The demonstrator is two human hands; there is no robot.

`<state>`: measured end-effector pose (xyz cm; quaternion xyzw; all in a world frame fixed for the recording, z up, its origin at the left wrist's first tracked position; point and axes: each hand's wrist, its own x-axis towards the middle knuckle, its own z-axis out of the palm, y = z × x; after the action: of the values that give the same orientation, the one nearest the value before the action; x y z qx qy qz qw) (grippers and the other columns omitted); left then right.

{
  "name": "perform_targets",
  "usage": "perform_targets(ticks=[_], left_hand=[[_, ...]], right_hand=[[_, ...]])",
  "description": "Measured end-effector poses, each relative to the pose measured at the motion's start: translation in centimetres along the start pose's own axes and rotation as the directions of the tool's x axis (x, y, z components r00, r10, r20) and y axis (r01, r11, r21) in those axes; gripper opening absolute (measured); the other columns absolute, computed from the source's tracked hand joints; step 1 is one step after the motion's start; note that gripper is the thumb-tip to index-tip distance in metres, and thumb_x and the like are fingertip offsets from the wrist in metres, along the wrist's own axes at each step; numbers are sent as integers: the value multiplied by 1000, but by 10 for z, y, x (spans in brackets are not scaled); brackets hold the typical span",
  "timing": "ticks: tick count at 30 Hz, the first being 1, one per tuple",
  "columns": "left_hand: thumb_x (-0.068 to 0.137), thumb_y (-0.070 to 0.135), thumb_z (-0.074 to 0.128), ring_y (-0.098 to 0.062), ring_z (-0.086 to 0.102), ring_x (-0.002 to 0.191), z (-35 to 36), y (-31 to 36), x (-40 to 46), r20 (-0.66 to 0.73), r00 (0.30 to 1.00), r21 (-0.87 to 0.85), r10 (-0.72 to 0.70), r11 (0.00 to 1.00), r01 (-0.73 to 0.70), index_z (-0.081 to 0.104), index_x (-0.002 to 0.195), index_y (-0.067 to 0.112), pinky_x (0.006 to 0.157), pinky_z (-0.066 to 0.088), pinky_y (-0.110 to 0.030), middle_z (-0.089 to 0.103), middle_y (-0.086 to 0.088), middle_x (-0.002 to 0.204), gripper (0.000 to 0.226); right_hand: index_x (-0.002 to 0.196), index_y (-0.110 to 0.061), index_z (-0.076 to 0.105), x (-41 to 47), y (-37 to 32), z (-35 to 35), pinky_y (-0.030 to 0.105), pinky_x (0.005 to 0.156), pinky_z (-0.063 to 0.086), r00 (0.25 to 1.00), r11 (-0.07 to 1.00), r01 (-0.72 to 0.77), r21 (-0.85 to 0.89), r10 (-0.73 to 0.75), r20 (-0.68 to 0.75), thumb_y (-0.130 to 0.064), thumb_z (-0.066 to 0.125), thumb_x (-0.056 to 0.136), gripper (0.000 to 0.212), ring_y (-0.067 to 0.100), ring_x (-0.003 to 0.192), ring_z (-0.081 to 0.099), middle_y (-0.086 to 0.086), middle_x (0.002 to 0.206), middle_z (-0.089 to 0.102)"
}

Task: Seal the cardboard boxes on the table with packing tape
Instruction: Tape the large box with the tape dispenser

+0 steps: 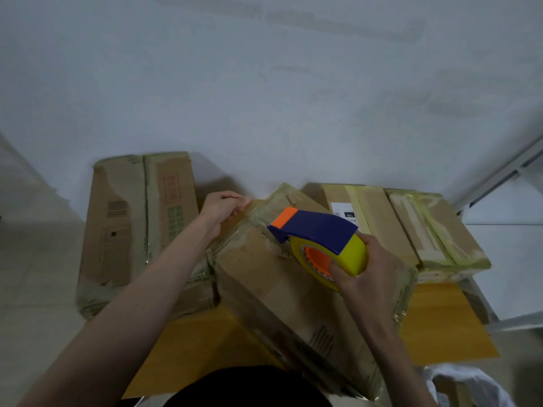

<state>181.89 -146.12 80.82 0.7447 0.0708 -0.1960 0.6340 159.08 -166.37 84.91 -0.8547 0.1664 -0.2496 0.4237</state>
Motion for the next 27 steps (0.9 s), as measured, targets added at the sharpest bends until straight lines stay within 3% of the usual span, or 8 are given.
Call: perform_targets(ticks=[3, 8, 12, 14, 17, 23, 25, 27], left_hand=[[86, 20, 79, -12, 49, 71, -1, -6, 5, 16, 999, 14, -34, 999, 34, 74, 88, 13, 60, 40, -23, 64, -2, 81, 10], [80, 26, 84, -16, 56, 71, 3, -15, 11, 26, 995, 9, -92, 996, 92, 77, 90, 10, 59, 44, -27, 69, -4, 77, 21], [82, 29, 82, -20, 66, 82, 6, -22, 11, 62, 989, 23, -131, 991, 130, 78, 93, 9, 73, 54, -33, 74, -6, 87, 22], [84, 31, 80, -21, 66, 87, 5, -25, 14, 43, 995, 77, -89, 993, 85, 79, 90, 13, 80, 54, -36, 75, -5, 90, 19], [87, 36, 76, -16, 63, 86, 7, -24, 14, 13, 1000, 228, 27, 973, -29, 80, 88, 18, 78, 52, -31, 74, -3, 90, 18], [93, 38, 69, -19, 56, 110, 9, -24, 4, 27, 999, 287, 35, 957, -41, 66, 122, 17, 90, 49, -33, 60, 2, 119, 35], [92, 35, 71, -18, 56, 108, 4, -25, -1, 33, 999, 293, 20, 956, -29, 66, 121, 18, 88, 48, -32, 60, 3, 115, 34], [90, 25, 74, -15, 62, 102, 2, -27, -4, -2, 990, 354, 138, 926, -128, 76, 105, 18, 89, 50, -31, 70, 1, 105, 16]], right_hand=[[124, -39, 46, -1, -2, 1, 28, 86, 50, 999, 999, 34, -22, -34, 8, -22, 90, 75, 68, 12, 108, 57, -12, 118, 58], [122, -35, 45, -4, -6, -1, 5, 79, 36, 997, 996, 73, -46, -72, 25, -19, 89, 76, 65, 8, 105, 51, -13, 115, 54], [122, -36, 44, -5, -4, 0, 11, 81, 37, 997, 997, 71, -18, -71, 31, -28, 88, 77, 63, 6, 104, 52, -12, 115, 54], [121, -44, 42, -6, -2, 2, 15, 82, 39, 997, 998, 68, -4, -68, 26, -39, 81, 74, 61, -2, 104, 52, -22, 114, 51], [122, -42, 42, -6, 1, 2, 26, 85, 46, 998, 999, 52, 2, -52, 32, -32, 86, 77, 64, 1, 103, 52, -21, 113, 52], [117, -46, 45, -6, -8, 2, 1, 76, 38, 999, 998, 36, 58, -37, 17, -55, 75, 71, 56, -18, 106, 49, -32, 114, 50], [121, -45, 42, -7, -8, 2, 1, 77, 37, 999, 997, 38, 64, -39, 11, -56, 75, 71, 60, -19, 106, 49, -33, 115, 49], [123, -46, 42, -7, -5, 3, 8, 80, 38, 999, 997, 36, 62, -37, 12, -57, 74, 72, 62, -15, 108, 49, -34, 117, 48]])
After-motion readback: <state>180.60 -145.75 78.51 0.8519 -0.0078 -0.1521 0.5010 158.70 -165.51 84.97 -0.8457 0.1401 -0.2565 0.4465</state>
